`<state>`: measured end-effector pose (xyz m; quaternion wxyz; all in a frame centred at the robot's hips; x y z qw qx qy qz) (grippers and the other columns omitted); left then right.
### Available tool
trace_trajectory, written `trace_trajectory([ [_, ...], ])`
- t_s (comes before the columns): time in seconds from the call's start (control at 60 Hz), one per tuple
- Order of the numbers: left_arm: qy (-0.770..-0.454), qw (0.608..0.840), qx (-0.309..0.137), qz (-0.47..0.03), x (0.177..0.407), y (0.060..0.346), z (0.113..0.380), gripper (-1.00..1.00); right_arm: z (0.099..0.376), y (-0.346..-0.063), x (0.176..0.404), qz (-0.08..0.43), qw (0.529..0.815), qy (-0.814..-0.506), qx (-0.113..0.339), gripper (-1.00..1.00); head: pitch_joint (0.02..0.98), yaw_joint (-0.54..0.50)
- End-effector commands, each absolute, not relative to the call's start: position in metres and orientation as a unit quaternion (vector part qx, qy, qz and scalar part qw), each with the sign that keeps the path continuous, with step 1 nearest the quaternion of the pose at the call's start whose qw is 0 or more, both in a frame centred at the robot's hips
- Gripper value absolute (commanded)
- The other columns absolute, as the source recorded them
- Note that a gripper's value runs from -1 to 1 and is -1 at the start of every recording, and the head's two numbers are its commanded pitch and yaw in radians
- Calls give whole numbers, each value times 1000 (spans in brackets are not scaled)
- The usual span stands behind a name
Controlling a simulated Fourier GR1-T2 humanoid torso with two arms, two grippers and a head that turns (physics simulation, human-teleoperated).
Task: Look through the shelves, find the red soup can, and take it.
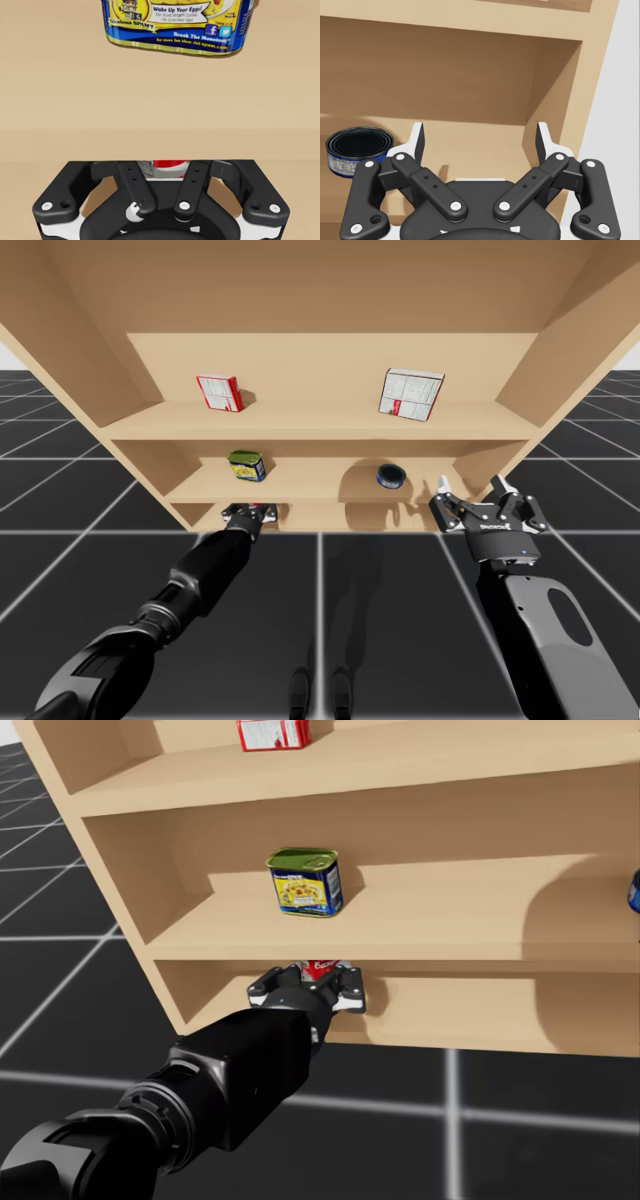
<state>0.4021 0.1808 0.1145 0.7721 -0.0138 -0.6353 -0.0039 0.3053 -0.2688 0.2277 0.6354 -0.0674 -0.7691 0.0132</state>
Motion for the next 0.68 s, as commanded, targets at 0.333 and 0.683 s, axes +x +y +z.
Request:
trace_trajectory([
  [0.333,-648,760,-19,-40,360,196,137,851,228,-271,306,11,635,-769,-69,-1000,686,262],
  [0.683,-631,772,-19,-72,279,224,149,856,227,-271,307,12,636,-769,-69,-1000,685,261],
])
